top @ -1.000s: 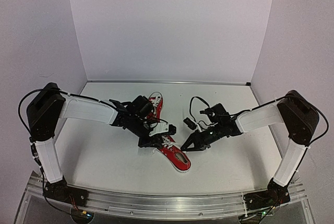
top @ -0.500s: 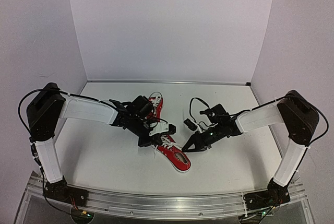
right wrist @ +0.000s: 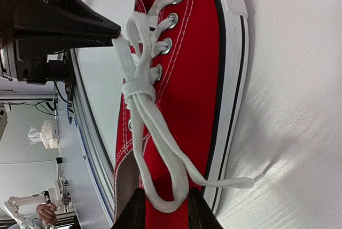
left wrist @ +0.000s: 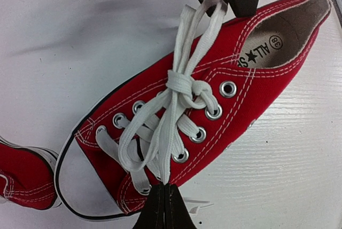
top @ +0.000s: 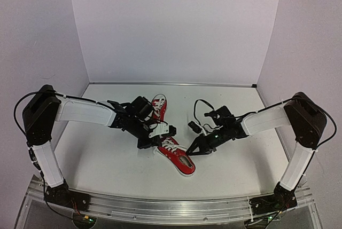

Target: Tie the shoes

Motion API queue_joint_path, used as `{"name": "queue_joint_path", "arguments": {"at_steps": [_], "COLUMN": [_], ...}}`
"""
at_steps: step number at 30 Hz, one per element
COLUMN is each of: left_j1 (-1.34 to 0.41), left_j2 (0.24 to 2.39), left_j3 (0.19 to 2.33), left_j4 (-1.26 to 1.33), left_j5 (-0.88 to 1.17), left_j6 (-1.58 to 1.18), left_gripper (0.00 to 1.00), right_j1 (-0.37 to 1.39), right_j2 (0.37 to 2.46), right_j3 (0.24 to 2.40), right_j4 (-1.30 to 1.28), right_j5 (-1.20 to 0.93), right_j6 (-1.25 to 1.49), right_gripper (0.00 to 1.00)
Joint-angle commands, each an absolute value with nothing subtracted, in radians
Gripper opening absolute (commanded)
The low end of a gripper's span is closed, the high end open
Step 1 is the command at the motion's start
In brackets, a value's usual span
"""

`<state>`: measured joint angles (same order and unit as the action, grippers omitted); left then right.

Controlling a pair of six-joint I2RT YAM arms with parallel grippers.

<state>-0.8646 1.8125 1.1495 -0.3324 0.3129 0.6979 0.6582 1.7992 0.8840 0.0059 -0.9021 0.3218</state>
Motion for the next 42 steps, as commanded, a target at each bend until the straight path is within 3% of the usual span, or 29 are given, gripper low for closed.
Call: {"name": "queue_joint_path", "arguments": {"at_steps": [1, 8, 17, 42], "left_j1": [-0.859, -0.859, -0.857, -0.839], "left_j2": [1.757, 1.748, 1.733, 1.687], "left_j3": [1.132, 1.123, 1.115, 1.075], "left_j4": [-0.335, -0.331, -0.328, -0.330], "left_j5": [0.310, 0.307, 0.317, 0.305], "left_j6": [0.712, 0.710, 0.712, 0.707], "left_gripper": [0.00, 0.00, 0.00, 0.00], "right_j1": [0.665, 0.665, 0.666, 0.681], "right_j2": [1.815, 1.823, 1.825, 1.883], "right_j3": [0.940, 0.959, 0.979, 1.041], "right_j4": [0.013, 0.014, 0.018, 0.018], "right_j5": [-0.910, -0.928, -0.939, -0.920], "right_j6": [0.313, 0.317, 0.328, 0.345], "right_gripper": [0.26, 0.27, 0.40, 0.36]}}
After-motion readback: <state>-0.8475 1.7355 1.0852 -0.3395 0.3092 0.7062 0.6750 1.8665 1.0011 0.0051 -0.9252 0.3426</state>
